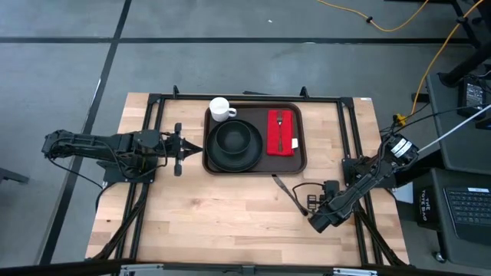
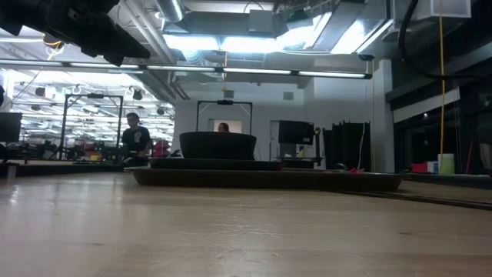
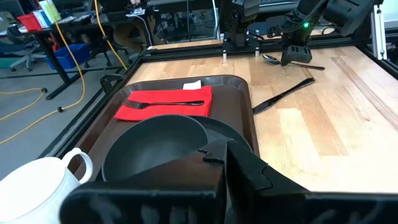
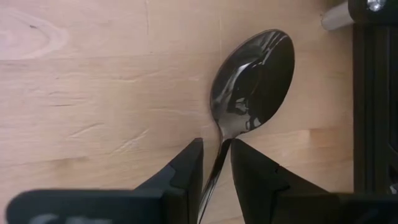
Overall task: Set up tray
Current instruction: Put the black spoon on the red napkin to the left of the black fork
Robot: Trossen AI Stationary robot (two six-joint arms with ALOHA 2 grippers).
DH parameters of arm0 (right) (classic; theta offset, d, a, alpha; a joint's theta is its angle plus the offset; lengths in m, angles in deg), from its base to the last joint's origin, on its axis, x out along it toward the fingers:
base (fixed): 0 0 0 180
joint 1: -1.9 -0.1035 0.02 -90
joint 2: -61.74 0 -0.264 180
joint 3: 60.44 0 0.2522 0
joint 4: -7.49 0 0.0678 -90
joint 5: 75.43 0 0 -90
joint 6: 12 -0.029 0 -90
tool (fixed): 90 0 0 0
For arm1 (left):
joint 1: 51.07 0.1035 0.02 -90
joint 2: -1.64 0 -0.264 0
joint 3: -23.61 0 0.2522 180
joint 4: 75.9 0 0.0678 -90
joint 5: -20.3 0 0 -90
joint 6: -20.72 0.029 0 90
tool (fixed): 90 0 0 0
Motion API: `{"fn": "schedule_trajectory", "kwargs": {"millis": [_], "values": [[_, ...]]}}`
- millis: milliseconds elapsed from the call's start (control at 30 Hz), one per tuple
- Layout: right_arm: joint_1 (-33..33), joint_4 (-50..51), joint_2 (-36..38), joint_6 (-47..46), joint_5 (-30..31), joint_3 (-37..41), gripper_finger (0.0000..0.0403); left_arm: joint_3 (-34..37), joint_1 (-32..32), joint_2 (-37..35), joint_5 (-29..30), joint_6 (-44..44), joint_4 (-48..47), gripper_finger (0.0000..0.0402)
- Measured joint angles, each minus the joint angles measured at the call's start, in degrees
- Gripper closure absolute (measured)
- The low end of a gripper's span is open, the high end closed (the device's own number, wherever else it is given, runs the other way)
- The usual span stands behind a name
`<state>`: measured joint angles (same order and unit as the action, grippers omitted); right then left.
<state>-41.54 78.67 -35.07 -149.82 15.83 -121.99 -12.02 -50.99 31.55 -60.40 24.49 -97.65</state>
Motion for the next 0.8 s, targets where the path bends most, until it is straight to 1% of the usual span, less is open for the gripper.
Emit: {"fn": "schedule_trajectory", "kwargs": {"millis": [233, 467, 800], "values": [[0.0, -0.4, 0.0, 0.1, 0.8, 0.0, 0.0313, 0.0, 0.0, 0.0, 0.0, 0.0, 0.0, 0.0397], [0.0, -1.4, -0.1, 0.7, 6.1, 0.0, 0.0313, 0.0, 0.0, 0.0, 0.0, 0.0, 0.0, 0.0396], [0.0, -3.6, -0.1, 2.7, 11.0, 0.0, 0.0313, 0.0, 0.0, 0.0, 0.0, 0.0, 0.0, 0.0399]]}}
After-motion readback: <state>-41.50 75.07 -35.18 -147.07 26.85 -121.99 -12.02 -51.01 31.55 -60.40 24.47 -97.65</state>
